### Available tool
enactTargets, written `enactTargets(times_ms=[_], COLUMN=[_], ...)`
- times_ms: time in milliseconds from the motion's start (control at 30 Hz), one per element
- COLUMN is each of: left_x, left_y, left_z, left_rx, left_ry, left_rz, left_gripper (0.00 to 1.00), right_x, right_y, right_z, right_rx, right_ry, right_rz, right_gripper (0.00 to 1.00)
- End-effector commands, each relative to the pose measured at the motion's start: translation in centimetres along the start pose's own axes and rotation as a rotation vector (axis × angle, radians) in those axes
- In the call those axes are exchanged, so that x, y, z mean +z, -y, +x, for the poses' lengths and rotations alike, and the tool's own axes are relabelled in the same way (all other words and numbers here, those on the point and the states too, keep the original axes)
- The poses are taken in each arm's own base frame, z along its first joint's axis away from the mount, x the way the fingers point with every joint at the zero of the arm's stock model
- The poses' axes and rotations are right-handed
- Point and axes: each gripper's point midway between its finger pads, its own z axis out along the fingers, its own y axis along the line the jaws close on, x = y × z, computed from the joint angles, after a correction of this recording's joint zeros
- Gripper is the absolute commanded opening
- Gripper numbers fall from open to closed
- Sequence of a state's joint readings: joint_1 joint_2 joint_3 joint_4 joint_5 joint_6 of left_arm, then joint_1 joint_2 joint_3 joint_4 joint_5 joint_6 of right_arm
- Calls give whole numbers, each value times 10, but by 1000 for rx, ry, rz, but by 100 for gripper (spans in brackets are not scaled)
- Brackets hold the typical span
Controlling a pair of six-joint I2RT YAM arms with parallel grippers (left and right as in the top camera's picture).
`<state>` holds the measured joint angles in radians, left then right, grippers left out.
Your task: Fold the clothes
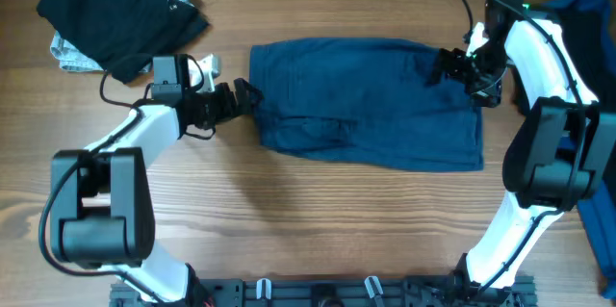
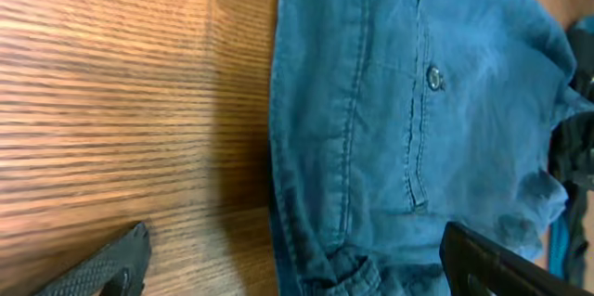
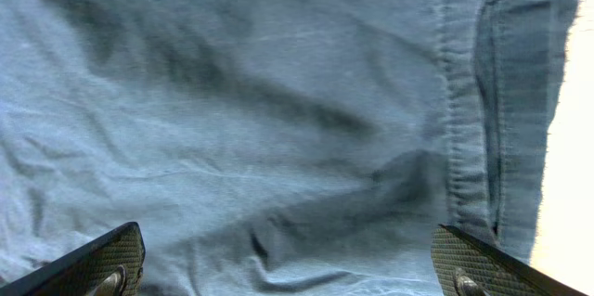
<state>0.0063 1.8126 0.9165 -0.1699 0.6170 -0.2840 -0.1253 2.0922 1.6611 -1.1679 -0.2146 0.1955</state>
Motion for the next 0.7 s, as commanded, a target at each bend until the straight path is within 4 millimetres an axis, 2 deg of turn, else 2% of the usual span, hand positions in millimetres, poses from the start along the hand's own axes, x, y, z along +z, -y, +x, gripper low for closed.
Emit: enactTargets(times_ms=[0, 133, 267, 500, 567, 667], left_x=[8, 17, 35, 57, 58, 57], left_y=[9, 15, 26, 22, 21, 20], left_z=[3, 10, 25, 41, 41, 40], left_rx=[-28, -16, 12, -34, -34, -32], left_ry=[-29, -55, -98, -150, -150, -147], left_rz=[68, 74, 87, 85, 84, 84], left_gripper=[100, 100, 100, 100, 85, 51], right_x=[1, 3, 6, 12, 13, 14], right_y=[-18, -29, -46, -71, -75, -78], right_z=[0, 3, 7, 16, 17, 17], right_rx=[-35, -55, -95, -165, -176, -183], right_ry=[-7, -13, -16, -21, -19, -17], right_rz=[-56, -78, -80, -78, -79, -80], right_gripper=[100, 99, 99, 99, 99, 99])
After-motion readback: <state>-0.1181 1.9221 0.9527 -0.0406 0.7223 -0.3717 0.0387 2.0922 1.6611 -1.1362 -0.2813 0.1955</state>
